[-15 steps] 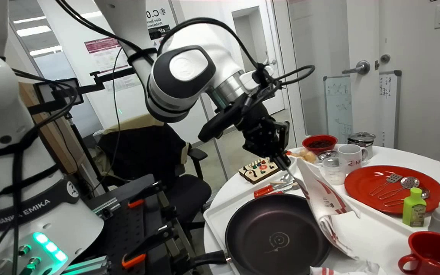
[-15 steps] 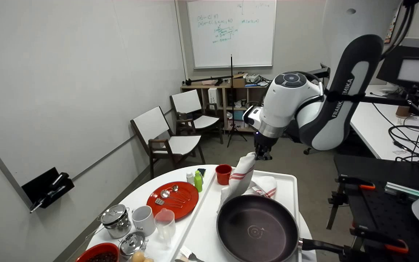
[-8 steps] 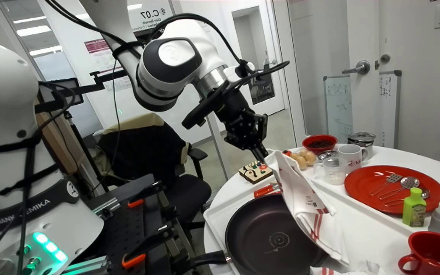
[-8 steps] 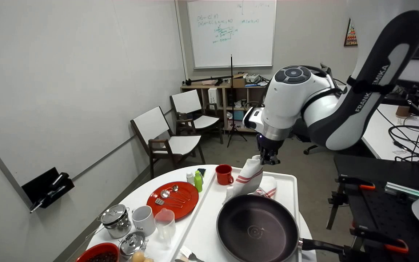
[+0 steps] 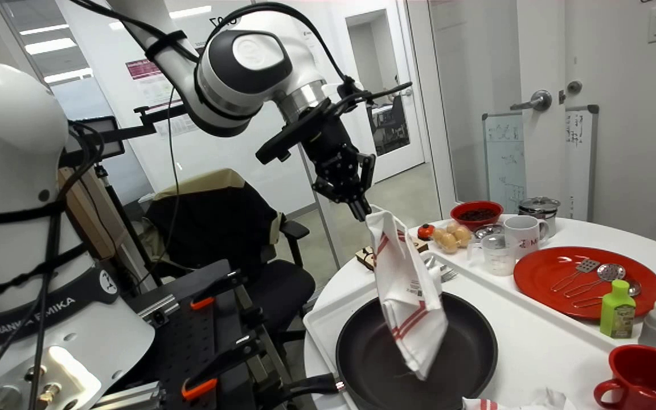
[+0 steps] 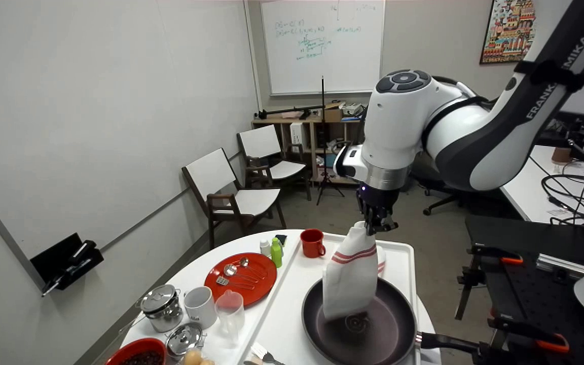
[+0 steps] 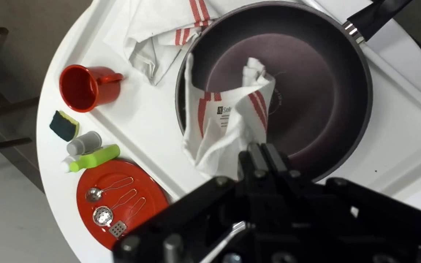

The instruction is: Use the red and white towel to wipe the pan

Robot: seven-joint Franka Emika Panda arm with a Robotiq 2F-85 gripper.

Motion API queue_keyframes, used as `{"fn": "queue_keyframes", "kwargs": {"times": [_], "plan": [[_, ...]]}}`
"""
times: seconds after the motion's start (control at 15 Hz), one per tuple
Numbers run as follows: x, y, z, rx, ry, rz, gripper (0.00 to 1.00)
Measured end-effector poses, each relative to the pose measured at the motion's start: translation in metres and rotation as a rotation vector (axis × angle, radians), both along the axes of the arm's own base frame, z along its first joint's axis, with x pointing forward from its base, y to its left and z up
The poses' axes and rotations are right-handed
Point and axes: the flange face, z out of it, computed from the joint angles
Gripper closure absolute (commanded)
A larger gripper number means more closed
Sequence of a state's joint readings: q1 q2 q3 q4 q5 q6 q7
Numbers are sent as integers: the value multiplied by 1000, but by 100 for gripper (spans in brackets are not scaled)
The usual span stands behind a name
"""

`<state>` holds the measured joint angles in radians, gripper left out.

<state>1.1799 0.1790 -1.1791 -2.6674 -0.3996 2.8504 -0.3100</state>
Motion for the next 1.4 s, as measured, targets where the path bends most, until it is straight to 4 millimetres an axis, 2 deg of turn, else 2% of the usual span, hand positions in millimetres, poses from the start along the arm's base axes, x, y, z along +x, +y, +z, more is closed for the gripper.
{"fn": "queue_keyframes", "kwargs": {"times": [0.33,0.6,0.73,0.93,1.0,1.13,1.4], "plan": [[-1,3,10,34,58,-25,99],[7,-15,11,79,102,-144,99],[10,-27,6,115,112,-209,99],[12,-34,-14,131,146,-265,99],[14,-33,-23,128,160,-273,72],[20,-30,-43,115,182,-288,64],[43,-29,-82,78,218,-282,35]]}}
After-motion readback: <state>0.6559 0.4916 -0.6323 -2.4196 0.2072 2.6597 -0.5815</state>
